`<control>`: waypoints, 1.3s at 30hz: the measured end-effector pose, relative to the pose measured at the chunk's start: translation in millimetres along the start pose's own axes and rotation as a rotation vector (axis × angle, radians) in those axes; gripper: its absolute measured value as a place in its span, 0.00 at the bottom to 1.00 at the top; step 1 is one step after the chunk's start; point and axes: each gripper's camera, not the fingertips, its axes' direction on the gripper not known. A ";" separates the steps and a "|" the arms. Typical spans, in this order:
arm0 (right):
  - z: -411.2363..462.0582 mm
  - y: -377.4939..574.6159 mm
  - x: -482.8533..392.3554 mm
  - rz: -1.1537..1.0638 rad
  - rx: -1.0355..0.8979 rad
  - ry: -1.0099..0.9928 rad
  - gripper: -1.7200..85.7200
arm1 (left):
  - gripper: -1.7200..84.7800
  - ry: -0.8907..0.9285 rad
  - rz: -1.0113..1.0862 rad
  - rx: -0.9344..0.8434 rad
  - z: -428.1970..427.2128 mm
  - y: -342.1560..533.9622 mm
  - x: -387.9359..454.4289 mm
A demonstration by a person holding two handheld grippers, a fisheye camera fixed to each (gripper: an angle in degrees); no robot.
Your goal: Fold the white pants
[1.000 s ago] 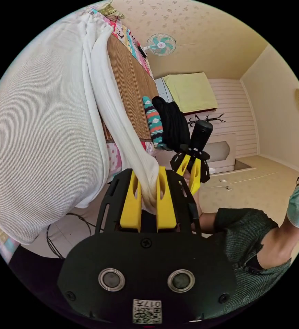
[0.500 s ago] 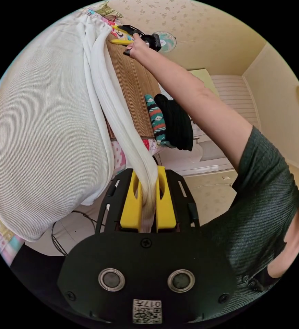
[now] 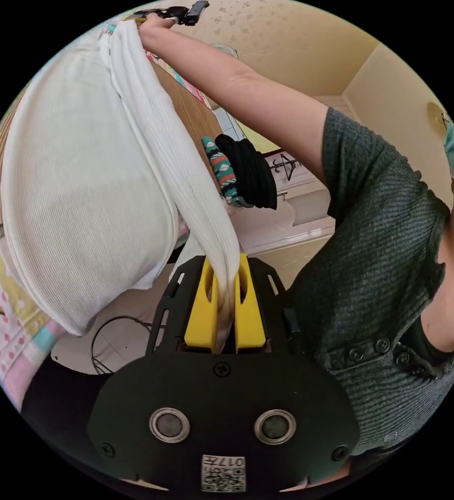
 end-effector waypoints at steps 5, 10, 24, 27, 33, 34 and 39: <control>66.5 -10.9 -37.7 -0.009 -0.158 -0.171 0.07 | 0.09 -0.058 -0.208 0.009 -15.0 36.9 -26.9; 80.0 19.8 -16.6 0.128 -0.142 -0.331 0.11 | 0.13 -0.134 -0.378 0.089 -35.3 60.2 -51.6; -130.3 368.9 -3.1 0.101 -0.265 -0.344 0.14 | 0.09 -0.365 -0.322 0.197 -68.2 17.2 -23.4; -156.5 427.3 -3.7 0.221 -0.202 -0.395 0.11 | 0.07 -0.390 -0.329 0.241 -63.2 27.3 -8.2; -189.7 470.9 -5.1 0.359 -0.040 -0.422 0.10 | 0.06 -0.216 -0.249 0.467 -83.7 63.1 24.4; -193.1 472.5 -7.0 0.349 -0.021 -0.417 0.10 | 0.06 -0.210 -0.237 0.500 -87.0 69.7 31.1; -189.3 480.2 -2.2 0.368 -0.053 -0.335 0.11 | 0.06 -0.537 -0.405 0.319 -80.1 66.0 30.2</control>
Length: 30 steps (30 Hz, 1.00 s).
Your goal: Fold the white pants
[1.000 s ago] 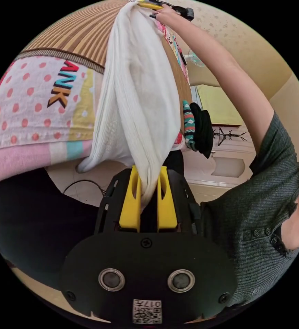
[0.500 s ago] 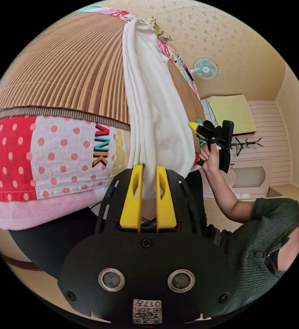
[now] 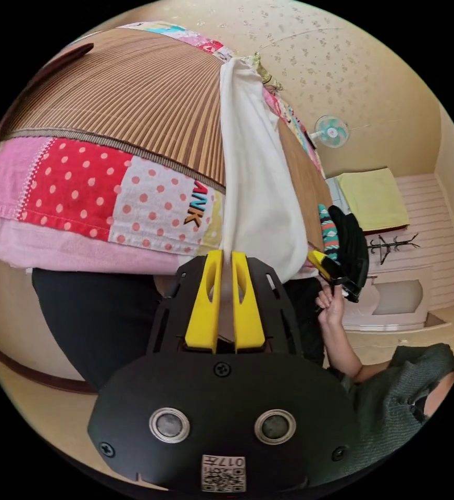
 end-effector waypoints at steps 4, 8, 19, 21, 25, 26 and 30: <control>5.1 -4.9 8.2 0.040 -0.031 -0.006 0.11 | 0.09 -0.010 0.057 0.031 -7.7 2.9 20.9; 14.6 -13.1 8.8 0.083 -0.113 0.029 0.11 | 0.09 -0.022 0.074 0.089 -14.1 6.0 30.3; -57.3 -34.7 2.2 -0.059 0.042 -0.459 0.06 | 0.01 0.487 0.440 0.143 -89.5 -5.9 52.0; -67.0 -26.6 -1.0 -0.091 0.026 -0.334 0.06 | 0.01 0.376 0.390 0.048 -80.8 -8.9 43.9; -12.5 -14.5 21.2 0.080 -0.265 -0.022 0.06 | 0.01 -0.060 0.126 -0.205 -19.9 -9.5 17.9; -3.0 -9.1 24.7 0.095 -0.277 -0.020 0.06 | 0.01 -0.098 0.101 -0.223 -14.7 -8.6 14.8; -7.7 -4.4 29.2 0.130 -0.241 -0.058 0.09 | 0.02 0.084 0.106 -0.101 -22.8 1.1 17.0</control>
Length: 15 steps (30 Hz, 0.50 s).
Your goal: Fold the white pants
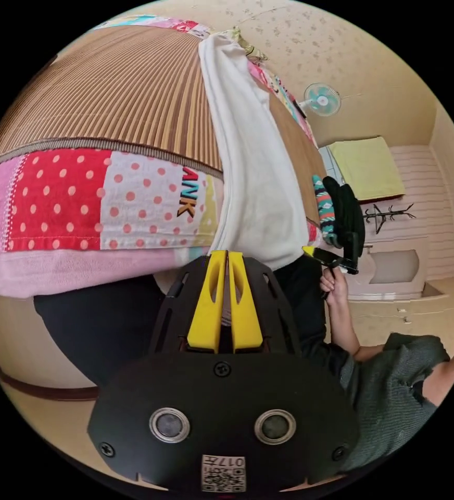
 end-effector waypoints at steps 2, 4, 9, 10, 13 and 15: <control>-5.7 -0.9 1.8 -0.005 0.014 -0.015 0.10 | 0.06 0.061 0.034 0.075 -7.6 2.0 5.9; -14.9 -2.4 6.3 -0.006 0.061 -0.054 0.11 | 0.13 0.013 0.040 0.126 -11.6 -3.8 12.3; -24.1 -29.8 12.6 -0.023 0.161 -0.112 0.12 | 0.09 -0.071 0.028 0.191 -3.3 -24.5 18.9; -22.9 -34.5 10.5 -0.033 0.163 -0.105 0.11 | 0.06 -0.071 0.034 0.198 -0.5 -28.2 19.4; -8.6 -56.1 -2.9 -0.068 0.101 0.004 0.07 | 0.02 -0.068 0.033 0.181 1.8 -31.6 11.7; -11.7 -54.0 -9.5 -0.097 0.122 0.099 0.05 | 0.02 -0.021 0.021 0.194 -5.0 -26.9 -1.7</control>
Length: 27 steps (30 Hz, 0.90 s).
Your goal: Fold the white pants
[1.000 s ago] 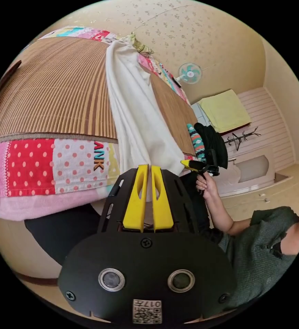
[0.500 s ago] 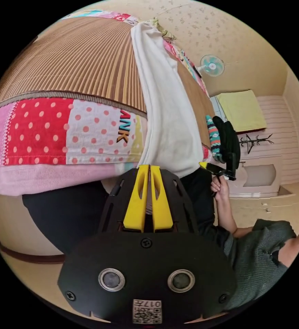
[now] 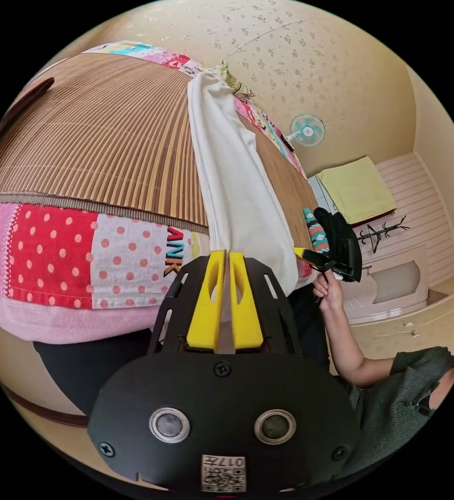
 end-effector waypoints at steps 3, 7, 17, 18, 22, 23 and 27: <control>-14.2 17.9 17.8 0.047 0.078 -0.024 0.05 | 0.01 0.067 -0.062 0.002 -5.5 5.0 -21.4; -10.0 26.7 27.9 0.095 0.089 -0.073 0.06 | 0.05 0.026 -0.046 0.015 -6.3 4.9 -16.4; -33.6 55.1 30.7 0.034 0.006 -0.140 0.16 | 0.14 0.092 -0.004 -0.176 25.1 5.7 -26.9; -29.6 61.1 30.0 0.022 -0.042 -0.100 0.17 | 0.14 0.069 0.008 -0.193 27.8 8.2 -24.2; -11.2 75.8 30.6 -0.031 -0.180 -0.046 0.20 | 0.15 -0.060 0.060 -0.381 54.4 11.4 -15.1; -3.5 78.1 33.2 -0.035 -0.223 -0.056 0.21 | 0.16 -0.076 0.067 -0.410 60.8 12.2 -14.1; 18.0 77.3 40.3 -0.039 -0.304 -0.040 0.22 | 0.16 -0.131 0.077 -0.435 80.4 11.5 -9.7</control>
